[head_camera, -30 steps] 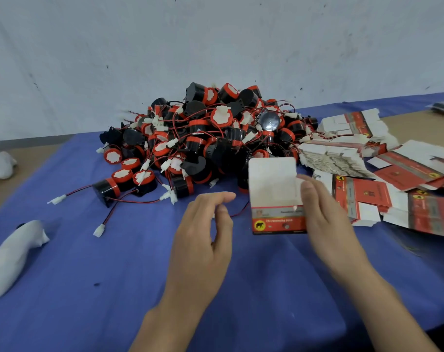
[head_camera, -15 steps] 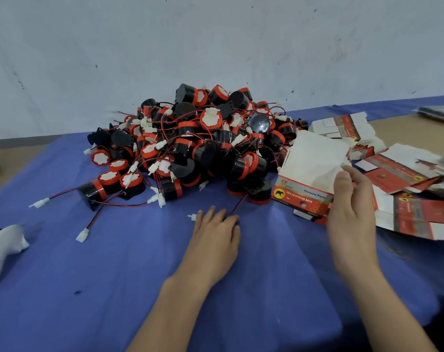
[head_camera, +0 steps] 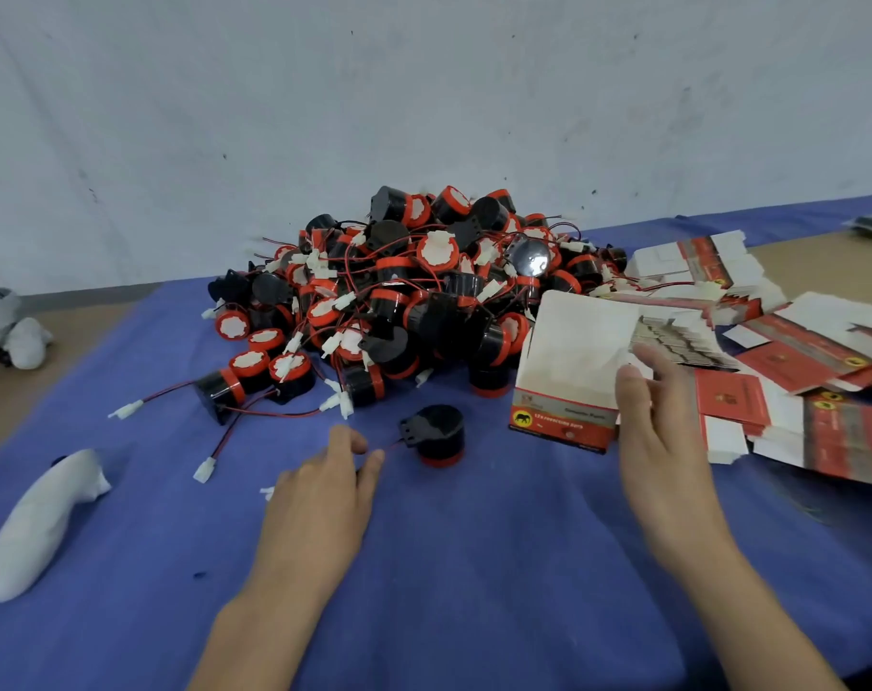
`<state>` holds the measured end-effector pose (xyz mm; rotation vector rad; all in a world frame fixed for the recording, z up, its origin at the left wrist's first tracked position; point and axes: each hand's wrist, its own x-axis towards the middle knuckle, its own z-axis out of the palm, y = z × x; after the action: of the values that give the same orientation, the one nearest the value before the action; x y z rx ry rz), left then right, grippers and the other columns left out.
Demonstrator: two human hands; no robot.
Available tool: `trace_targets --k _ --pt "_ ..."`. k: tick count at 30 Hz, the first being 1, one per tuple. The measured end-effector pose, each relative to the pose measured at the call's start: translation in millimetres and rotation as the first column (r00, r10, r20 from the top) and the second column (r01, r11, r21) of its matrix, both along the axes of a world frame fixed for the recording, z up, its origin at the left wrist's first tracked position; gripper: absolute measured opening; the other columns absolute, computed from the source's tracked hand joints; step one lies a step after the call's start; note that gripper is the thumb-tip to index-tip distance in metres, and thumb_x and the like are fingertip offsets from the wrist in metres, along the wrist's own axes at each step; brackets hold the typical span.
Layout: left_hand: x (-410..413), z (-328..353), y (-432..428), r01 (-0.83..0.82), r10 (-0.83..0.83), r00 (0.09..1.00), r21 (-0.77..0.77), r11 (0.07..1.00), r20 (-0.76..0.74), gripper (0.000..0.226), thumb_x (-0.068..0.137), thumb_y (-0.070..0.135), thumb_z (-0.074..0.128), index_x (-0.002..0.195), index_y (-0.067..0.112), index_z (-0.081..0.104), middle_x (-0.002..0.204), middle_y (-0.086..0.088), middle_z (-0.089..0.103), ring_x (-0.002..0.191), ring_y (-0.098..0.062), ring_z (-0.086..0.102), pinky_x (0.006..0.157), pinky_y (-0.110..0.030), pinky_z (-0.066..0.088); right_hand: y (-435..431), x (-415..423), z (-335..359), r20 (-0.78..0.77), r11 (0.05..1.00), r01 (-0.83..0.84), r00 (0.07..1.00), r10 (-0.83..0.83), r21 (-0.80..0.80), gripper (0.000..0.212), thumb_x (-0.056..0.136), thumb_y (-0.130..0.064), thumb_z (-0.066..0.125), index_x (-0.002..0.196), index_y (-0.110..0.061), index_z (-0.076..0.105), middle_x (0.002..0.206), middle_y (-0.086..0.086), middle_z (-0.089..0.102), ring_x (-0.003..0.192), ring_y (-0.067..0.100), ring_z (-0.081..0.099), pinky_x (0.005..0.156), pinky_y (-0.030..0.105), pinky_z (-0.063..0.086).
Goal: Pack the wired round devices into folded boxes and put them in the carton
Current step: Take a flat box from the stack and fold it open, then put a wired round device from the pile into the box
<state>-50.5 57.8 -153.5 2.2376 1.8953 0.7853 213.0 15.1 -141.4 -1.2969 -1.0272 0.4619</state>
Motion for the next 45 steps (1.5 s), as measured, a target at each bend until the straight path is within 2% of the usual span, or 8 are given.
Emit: trace_targets --k 7,14,19,23,26,31,39,45 --pt "-34.2 7.1 -14.1 -0.021 -0.013 0.984 0.193 0.981 0.177 0.017 0.101 0.042 0.04 0.095 0.034 0.054 0.08 0.013 0.06 0.076 -0.017 0.059 0.065 -0.041 0.048 4.4 -36.0 -8.6 0.207 0.972 -0.174 0.957 0.204 -0.157 0.059 0.097 -0.054 0.04 0.152 -0.042 0.026 0.116 -0.037 0.049 0.104 -0.025 0.049 0.077 0.006 0.045" --pt "-42.9 22.4 -26.5 -0.181 0.011 0.887 0.326 0.928 0.462 0.027 0.098 0.055 0.034 0.089 0.032 0.046 0.057 0.004 0.05 0.052 -0.014 0.046 0.045 -0.036 0.032 11.2 -57.2 -23.1 0.188 0.902 -0.329 0.903 0.388 -0.281 0.079 0.09 -0.061 0.041 0.159 -0.04 0.01 0.145 -0.02 0.048 0.133 0.008 0.051 0.11 0.035 0.045" --pt "-32.4 27.4 -30.6 -0.158 -0.038 0.884 0.375 0.913 0.466 0.022 0.098 0.053 0.036 0.088 0.036 0.047 0.061 0.016 0.051 0.053 -0.01 0.045 0.047 -0.023 0.03 3.3 -65.7 -16.4 0.308 0.964 -0.196 0.919 0.245 -0.182 0.081 0.089 -0.072 0.036 0.157 -0.046 0.001 0.162 -0.02 0.019 0.152 0.009 0.022 0.113 0.036 0.041" --pt "-15.8 31.0 -34.7 -0.122 -0.081 0.891 0.406 0.906 0.447 0.021 0.1 0.057 0.035 0.092 0.04 0.045 0.07 0.015 0.056 0.054 -0.011 0.048 0.045 -0.024 0.03 -8.8 -73.9 -2.1 0.51 0.987 -0.134 0.857 0.069 0.092 0.059 0.098 -0.063 0.037 0.151 -0.047 0.019 0.143 -0.024 0.033 0.137 0.011 0.041 0.097 0.033 0.051" --pt "-0.9 28.4 -38.3 -0.062 -0.131 0.904 0.429 0.901 0.406 0.022 0.095 0.056 0.034 0.094 0.038 0.047 0.07 0.01 0.058 0.061 -0.016 0.052 0.044 -0.034 0.04 -15.0 -87.4 0.2 0.596 0.972 -0.223 0.791 0.135 0.077 0.061 0.093 -0.063 0.045 0.148 -0.047 0.024 0.137 -0.025 0.034 0.126 0.007 0.046 0.096 0.027 0.049" --pt "18.8 26.6 -41.6 0.136 -0.3 0.92 0.512 0.848 0.253 0.009 0.099 0.043 0.043 0.099 0.037 0.05 0.059 0.018 0.055 0.055 -0.006 0.053 0.044 -0.02 0.039 -13.9 -101.4 -4.2 0.787 0.984 -0.127 0.616 -0.018 0.122 0.069 0.09 -0.051 0.051 0.148 -0.016 0.042 0.122 -0.001 0.059 0.101 0.018 0.059 0.084 0.027 0.052" --pt "29.2 18.9 -31.2 0.214 -0.351 0.931 0.629 0.748 0.101 0.025 0.098 0.034 0.052 0.098 0.018 0.071 0.068 0.012 0.065 0.059 -0.004 0.053 0.044 -0.023 0.043 -13.5 -85.3 -10.3 0.592 0.969 -0.207 0.768 0.246 -0.133 0.059 0.088 -0.054 0.056 0.143 -0.037 0.046 0.116 -0.037 0.034 0.11 -0.002 0.051 0.078 0.0 0.041" --pt "27.2 24.8 -27.9 0.154 -0.342 0.863 0.45 0.88 0.373 0.016 0.099 0.051 0.046 0.103 0.043 0.059 0.068 0.023 0.059 0.056 -0.002 0.053 0.048 -0.01 0.036 -23.4 -83.0 -0.4 0.479 0.966 -0.257 0.85 0.218 0.017 0.039 0.087 -0.056 0.06 0.125 -0.054 0.05 0.117 -0.03 0.055 0.099 -0.017 0.057 0.08 -0.001 0.04"
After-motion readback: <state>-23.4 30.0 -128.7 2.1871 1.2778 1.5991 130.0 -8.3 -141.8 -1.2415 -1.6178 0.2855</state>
